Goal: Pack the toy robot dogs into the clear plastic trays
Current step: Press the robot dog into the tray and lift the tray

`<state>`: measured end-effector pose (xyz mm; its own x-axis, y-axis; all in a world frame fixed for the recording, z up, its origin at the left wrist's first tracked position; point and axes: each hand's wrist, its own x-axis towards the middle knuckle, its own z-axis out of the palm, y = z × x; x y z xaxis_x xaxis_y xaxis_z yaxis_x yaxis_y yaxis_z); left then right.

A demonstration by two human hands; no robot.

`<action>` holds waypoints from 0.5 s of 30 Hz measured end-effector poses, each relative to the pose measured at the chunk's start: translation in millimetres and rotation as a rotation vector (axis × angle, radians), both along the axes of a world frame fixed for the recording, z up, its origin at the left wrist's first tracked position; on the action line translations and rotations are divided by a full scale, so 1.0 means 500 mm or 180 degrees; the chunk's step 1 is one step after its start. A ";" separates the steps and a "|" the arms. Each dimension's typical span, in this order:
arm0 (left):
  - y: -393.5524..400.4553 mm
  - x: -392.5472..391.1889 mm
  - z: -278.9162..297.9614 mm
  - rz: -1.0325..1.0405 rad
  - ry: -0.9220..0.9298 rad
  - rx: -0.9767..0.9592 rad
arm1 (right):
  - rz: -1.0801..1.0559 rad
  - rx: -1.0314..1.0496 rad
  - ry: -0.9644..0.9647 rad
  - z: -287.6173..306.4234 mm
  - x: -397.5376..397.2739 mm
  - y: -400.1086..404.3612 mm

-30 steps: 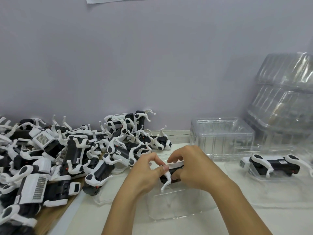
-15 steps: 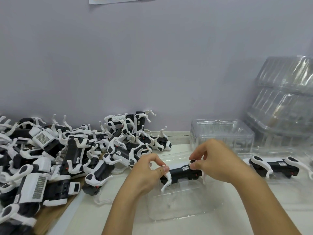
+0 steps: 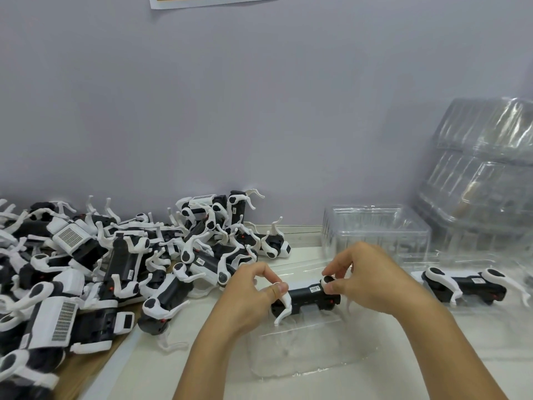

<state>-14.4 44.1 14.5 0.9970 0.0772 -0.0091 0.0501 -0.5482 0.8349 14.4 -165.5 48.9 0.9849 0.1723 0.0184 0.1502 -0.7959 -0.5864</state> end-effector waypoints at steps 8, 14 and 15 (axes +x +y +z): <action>-0.002 0.005 -0.007 0.0038 -0.0109 -0.0029 | 0.0002 -0.0084 0.0031 -0.019 0.004 0.011; 0.001 0.008 -0.009 0.0051 -0.0204 -0.0136 | 0.0104 0.0105 0.0074 -0.014 0.007 -0.006; 0.002 0.008 -0.008 0.0058 -0.0262 -0.0154 | 0.0131 0.0127 0.0063 -0.012 0.008 -0.009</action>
